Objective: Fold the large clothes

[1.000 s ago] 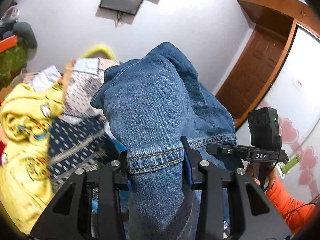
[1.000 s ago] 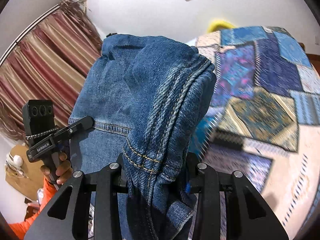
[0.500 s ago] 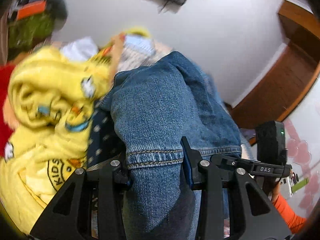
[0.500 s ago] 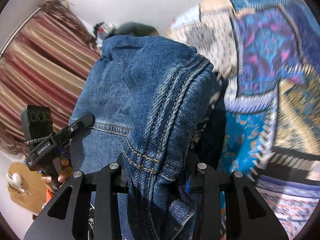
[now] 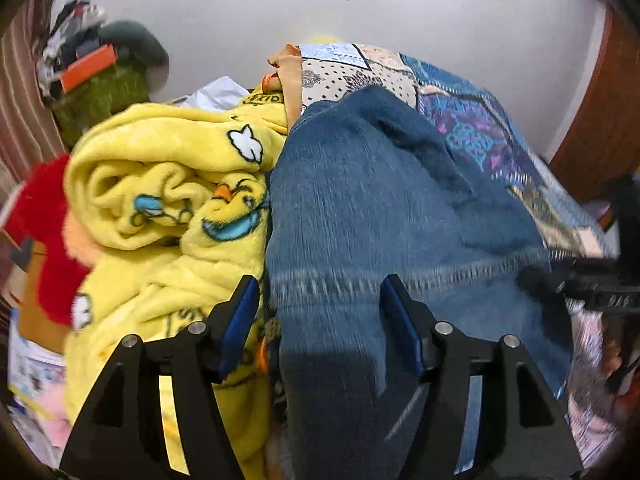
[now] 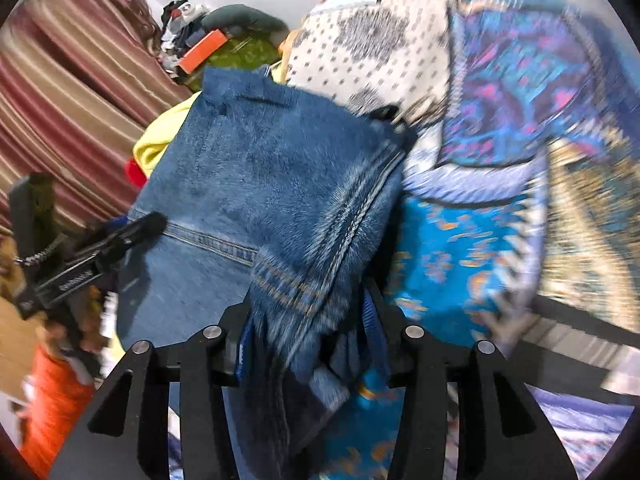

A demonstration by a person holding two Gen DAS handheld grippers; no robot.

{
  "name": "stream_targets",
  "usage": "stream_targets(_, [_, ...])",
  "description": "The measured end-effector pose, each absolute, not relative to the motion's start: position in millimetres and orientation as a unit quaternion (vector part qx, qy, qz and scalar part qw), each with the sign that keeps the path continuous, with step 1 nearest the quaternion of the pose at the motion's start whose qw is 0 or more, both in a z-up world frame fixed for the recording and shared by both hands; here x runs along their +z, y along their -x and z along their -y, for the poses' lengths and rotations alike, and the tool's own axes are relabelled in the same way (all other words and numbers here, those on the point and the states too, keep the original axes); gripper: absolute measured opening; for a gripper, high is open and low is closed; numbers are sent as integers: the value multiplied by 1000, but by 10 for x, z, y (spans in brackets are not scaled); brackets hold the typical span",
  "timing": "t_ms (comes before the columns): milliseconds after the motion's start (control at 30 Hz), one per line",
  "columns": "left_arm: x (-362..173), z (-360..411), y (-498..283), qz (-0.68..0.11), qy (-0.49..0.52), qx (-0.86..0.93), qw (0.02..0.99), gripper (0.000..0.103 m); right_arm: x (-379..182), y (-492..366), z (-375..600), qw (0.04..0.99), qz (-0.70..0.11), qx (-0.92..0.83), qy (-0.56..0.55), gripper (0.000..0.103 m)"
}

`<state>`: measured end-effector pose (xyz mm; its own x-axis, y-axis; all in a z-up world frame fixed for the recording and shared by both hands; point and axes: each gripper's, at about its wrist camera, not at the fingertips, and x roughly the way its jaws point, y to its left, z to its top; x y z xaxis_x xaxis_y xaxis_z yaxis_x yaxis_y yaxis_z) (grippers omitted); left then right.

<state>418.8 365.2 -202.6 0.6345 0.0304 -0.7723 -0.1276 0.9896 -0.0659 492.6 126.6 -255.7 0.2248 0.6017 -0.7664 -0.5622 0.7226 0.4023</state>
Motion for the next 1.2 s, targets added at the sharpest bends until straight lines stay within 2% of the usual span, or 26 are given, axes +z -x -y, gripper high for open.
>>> stream_targets(67, [-2006,-3617,-4086,-427,48,45,902,65,-2425,-4798,-1216,804,-480,352,3,45])
stream_targets(133, [-2002,-3586,-4005,-430,48,44,900,73,-2342,-4745,-1249,818,-459,345,25,45])
stream_targets(200, [-2012,-3549,-3898,-438,48,50,896,74,-2266,-4595,-1269,824,-446,347,43,47])
stream_targets(300, [-2105,-3517,-3784,-456,43,66,886,78,-2290,-4453,-1339,818,-449,355,59,65])
stream_targets(333, [-2126,-3523,-3739,-459,47,71,884,82,-2329,-4377,-1370,815,-453,356,67,68])
stream_targets(567, [-2168,-3564,-3332,-482,99,80,867,83,-2612,-4128,-1340,786,-507,336,106,68])
stream_targets(667, [-2082,-3507,-3183,-488,96,91,863,83,-2502,-4008,-1230,786,-511,335,95,68])
stream_targets(833, [-1595,-3319,-2834,-445,92,91,886,83,-2009,-3739,-998,807,-472,348,73,68])
stream_targets(1200, [-64,-2531,-1748,-248,57,46,966,83,-624,-2915,-457,868,-311,387,1,68])
